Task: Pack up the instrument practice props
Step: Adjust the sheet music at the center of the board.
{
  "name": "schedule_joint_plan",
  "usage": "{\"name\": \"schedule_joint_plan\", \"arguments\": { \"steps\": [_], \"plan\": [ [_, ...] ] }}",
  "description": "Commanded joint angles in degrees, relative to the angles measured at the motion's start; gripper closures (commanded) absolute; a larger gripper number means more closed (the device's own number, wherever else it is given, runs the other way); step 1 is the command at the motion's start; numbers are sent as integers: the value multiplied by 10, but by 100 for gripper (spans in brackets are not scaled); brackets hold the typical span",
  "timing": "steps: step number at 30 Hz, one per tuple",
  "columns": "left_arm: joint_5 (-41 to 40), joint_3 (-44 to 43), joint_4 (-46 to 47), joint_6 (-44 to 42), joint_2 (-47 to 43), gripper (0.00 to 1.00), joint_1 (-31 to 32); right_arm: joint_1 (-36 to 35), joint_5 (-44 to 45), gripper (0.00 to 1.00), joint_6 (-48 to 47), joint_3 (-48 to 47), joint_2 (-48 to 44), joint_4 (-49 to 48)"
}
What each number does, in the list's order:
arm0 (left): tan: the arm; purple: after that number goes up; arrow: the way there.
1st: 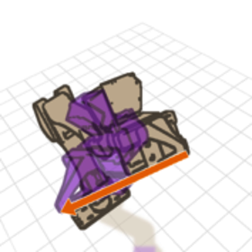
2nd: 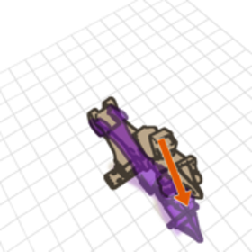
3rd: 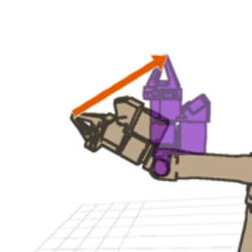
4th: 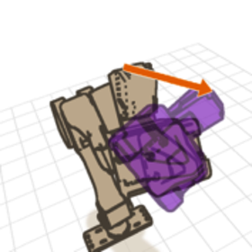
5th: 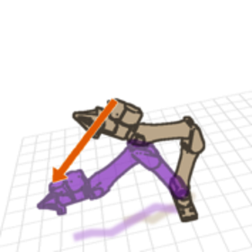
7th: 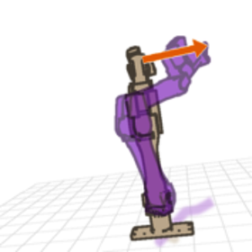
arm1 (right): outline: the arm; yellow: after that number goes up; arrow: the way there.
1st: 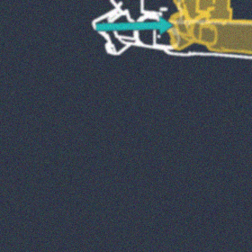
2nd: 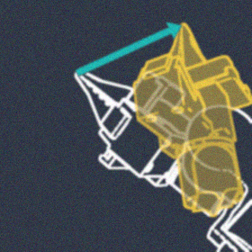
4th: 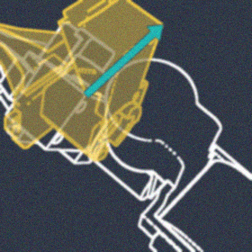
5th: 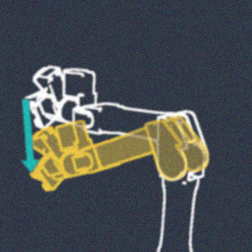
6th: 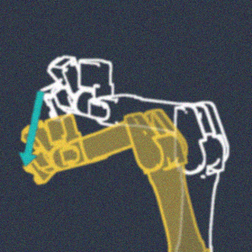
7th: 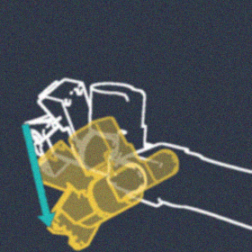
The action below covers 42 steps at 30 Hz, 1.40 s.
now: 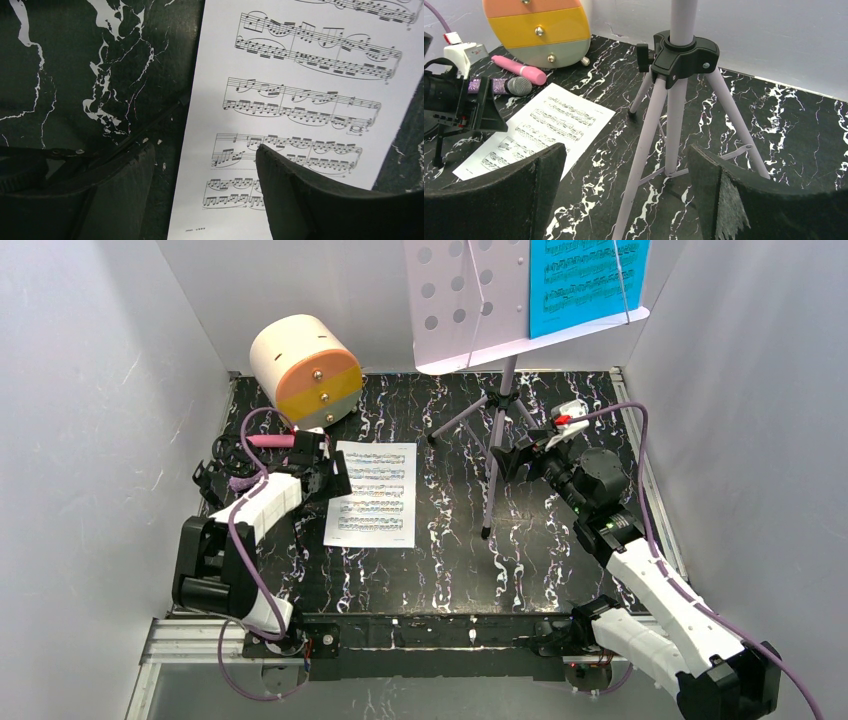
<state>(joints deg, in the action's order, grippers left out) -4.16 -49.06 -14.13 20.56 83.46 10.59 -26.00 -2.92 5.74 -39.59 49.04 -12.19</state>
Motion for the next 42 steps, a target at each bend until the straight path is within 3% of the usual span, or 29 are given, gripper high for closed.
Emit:
{"name": "schedule_joint_plan", "arguments": {
  "steps": [1,15,25,30,39,41,42],
  "plan": [
    [-59,-30,-9,-17,26,28,15,2,8,1,-10,3,-8,-34],
    [-161,-36,-26,-32,44,27,15,2,9,1,-10,12,-11,-41],
    [-29,-19,-10,-49,-50,26,16,25,58,1,-17,1,32,-57],
    [81,12,10,-59,-144,26,32,65,-4,1,-6,-6,57,-109],
    [128,69,42,-87,-313,17,94,96,-130,1,-13,-54,148,-230],
    [129,73,45,-87,-331,12,94,97,-154,1,-20,-65,165,-258],
    [125,75,45,-87,-338,4,94,98,-162,1,-24,-71,173,-266]
  ]
}}
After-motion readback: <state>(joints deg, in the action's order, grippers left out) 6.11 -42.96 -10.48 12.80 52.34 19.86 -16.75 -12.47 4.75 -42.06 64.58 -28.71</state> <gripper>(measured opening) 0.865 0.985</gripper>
